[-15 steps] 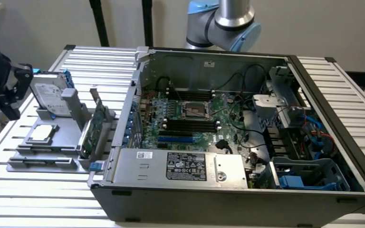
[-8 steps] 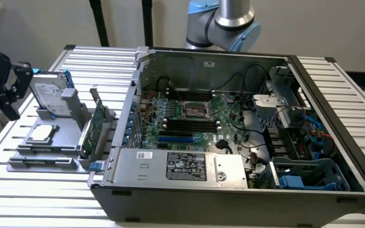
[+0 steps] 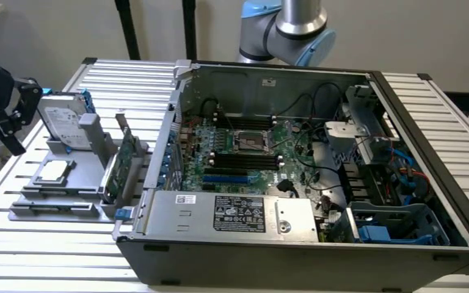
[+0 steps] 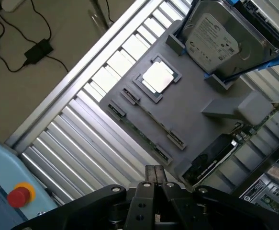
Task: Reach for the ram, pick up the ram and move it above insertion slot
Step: 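Pick up the ram and move it above insertion slot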
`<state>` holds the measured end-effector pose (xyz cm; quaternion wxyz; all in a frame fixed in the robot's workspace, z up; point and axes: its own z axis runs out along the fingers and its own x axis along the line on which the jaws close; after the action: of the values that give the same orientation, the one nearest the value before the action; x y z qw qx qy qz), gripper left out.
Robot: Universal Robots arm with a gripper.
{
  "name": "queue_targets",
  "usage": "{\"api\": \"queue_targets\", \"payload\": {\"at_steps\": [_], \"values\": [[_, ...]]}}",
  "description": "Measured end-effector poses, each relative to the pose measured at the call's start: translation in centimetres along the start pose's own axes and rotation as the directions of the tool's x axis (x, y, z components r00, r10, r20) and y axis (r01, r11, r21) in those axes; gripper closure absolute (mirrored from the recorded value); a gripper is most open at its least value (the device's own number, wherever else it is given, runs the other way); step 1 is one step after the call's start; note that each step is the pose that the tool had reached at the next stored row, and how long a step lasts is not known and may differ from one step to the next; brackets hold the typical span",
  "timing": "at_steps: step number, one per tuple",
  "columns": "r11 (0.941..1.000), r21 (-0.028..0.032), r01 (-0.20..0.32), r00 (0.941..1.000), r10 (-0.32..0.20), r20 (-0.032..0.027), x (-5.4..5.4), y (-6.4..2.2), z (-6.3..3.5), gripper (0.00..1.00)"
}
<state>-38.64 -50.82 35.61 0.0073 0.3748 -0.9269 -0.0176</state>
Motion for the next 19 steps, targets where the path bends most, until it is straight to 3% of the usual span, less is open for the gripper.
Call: {"api": "queue_targets", "payload": {"at_steps": [5,10,14,19], "values": [[0.996,-0.0001,0.09,0.996,-0.09,-0.0034,0.0,0.0,0.04,0.89],[0.9836,-0.0005,0.18,0.9836,-0.18,-0.0069,0.0,-0.01,0.08,0.89],[0.9681,-0.0011,0.251,0.9681,-0.251,-0.0095,0.0,0.0,0.13,0.89],[0.9412,-0.0021,0.338,0.9411,-0.338,-0.013,0.0,-0.01,0.22,0.89]]}}
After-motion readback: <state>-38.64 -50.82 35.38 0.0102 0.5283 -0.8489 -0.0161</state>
